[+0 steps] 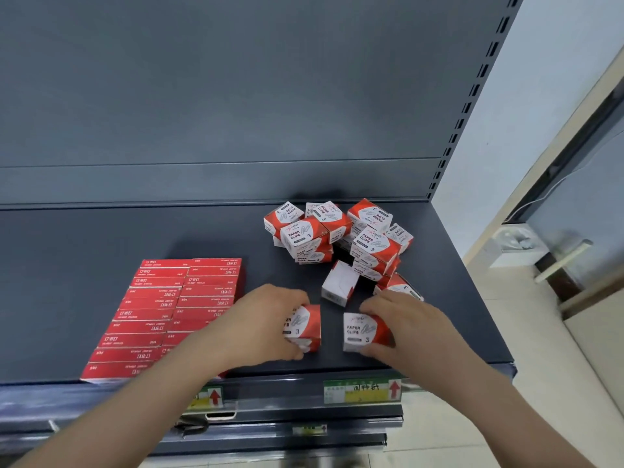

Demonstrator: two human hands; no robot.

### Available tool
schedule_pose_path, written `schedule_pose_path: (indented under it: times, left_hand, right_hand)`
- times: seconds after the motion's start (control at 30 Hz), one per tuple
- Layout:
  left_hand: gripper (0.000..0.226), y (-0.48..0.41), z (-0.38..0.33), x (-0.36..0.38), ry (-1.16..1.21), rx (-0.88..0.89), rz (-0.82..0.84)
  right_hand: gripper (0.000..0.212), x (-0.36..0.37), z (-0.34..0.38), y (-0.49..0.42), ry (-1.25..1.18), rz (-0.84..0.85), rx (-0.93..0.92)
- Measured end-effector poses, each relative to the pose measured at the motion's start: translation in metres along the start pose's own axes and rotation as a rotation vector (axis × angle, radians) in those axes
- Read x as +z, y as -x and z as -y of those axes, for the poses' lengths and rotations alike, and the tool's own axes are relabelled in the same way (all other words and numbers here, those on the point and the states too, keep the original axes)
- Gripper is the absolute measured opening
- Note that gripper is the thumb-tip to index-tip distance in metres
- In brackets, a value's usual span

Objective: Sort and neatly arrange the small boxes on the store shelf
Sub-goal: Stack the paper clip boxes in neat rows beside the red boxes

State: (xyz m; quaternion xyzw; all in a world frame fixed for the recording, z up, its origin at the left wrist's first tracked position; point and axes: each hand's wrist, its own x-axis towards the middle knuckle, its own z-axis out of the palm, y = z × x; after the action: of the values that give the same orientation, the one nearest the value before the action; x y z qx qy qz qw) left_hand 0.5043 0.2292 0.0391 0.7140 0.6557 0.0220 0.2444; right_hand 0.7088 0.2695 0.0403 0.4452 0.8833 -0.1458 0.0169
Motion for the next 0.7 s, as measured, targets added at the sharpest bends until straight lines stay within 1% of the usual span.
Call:
schedule_pose_path:
  times: [0.07,0.13,0.27,0.5,0.53,0.63,0.67,0.7]
  left_hand:
    - [0.052,0.009,-0.001,0.004,0.055,0.017,0.009]
    - [0.052,0.014,0.000,0.007,0.087,0.030,-0.002]
    - [0.050,0.018,0.003,0.011,0.096,0.083,0.008]
    - [0.046,0.022,-0.001,0.016,0.044,0.087,-0.044]
    - [0.052,0.022,-0.003,0.014,0.038,0.076,-0.030]
    - [0.090,0.025,-0.014,0.004,0.013,0.034,-0.040]
    - [0.095,0.026,-0.020,-0.001,-0.001,0.021,-0.073]
    - [0.093,0.026,-0.028,-0.006,-0.019,0.022,-0.106]
  right_hand:
    - [0.051,0.002,0.000,0.004,-0.062,0.055,-0.038]
    - [0.050,0.005,0.001,0.009,-0.096,0.062,-0.065]
    - [0.046,0.008,0.006,0.013,-0.190,0.103,-0.064]
    - [0.050,0.020,0.012,0.013,-0.197,0.024,-0.074]
    - [0.051,0.023,0.014,0.014,-0.197,0.010,-0.081]
    - [0.053,0.020,0.011,0.019,-0.281,-0.008,-0.052]
    - [0.048,0.014,0.007,0.020,-0.341,-0.057,-0.021]
    - [0.037,0.007,0.003,0.020,-0.404,-0.160,0.013]
